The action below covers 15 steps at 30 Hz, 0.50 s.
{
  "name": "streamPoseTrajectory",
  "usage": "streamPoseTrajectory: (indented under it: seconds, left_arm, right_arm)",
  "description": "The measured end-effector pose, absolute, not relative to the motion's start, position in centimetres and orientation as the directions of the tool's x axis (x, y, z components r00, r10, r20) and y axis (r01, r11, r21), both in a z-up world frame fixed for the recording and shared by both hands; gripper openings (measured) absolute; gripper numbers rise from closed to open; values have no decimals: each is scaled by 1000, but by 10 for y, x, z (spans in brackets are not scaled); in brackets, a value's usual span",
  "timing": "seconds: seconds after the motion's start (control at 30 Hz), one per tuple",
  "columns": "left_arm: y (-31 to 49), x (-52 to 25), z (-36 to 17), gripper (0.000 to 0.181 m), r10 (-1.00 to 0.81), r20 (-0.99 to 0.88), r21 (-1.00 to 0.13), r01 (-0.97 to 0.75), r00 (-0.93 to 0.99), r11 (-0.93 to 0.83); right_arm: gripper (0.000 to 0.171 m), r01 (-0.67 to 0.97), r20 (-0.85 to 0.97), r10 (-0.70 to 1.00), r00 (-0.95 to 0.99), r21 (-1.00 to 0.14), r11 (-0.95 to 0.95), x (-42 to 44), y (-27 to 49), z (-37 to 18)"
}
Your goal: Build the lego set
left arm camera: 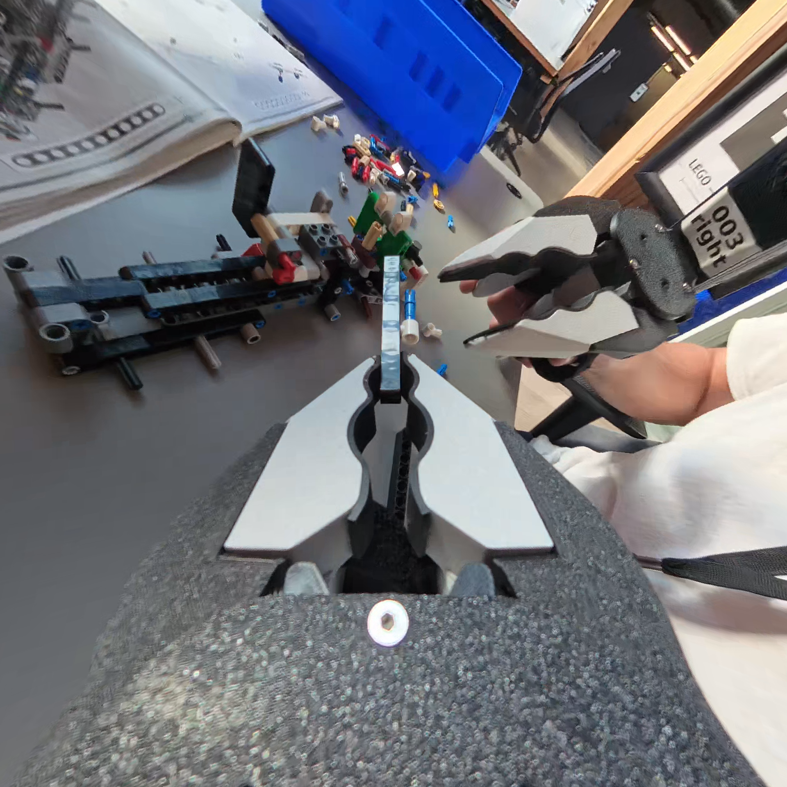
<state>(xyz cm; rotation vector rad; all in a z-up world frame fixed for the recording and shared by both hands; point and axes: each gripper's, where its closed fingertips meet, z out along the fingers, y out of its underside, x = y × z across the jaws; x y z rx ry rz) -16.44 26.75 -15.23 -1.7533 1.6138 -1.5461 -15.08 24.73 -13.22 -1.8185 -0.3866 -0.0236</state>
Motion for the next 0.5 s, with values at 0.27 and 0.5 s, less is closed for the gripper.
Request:
streamPoseTrajectory:
  seconds: [0.27, 0.5]
  left_arm:
    - [261, -163, -122, 6, -933, 306, -904, -367, -191, -221]
    - [263, -164, -110, 6, -958, 248, -928, -319, -142, -192]
  right_arm:
    - [28, 245, 243, 35, 969, -959, -142, -154, 261, -105]
    - [28, 235, 237, 1, 972, -965, -115, -154, 261, -96]
